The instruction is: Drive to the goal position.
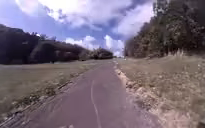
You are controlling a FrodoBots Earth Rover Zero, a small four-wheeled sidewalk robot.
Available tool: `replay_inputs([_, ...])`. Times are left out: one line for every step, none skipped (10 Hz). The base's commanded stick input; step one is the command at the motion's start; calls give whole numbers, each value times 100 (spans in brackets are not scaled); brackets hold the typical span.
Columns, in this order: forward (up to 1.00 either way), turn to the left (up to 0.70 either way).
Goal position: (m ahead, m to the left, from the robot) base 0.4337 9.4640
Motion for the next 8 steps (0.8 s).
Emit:
replay_inputs([100,3])
replay_inputs([100,3])
replay_inputs([100,3])
replay_inputs([100,2])
replay_inputs([100,1])
replay_inputs([100,-2])
replay_inputs([100,-11])
replay_inputs([100,-28])
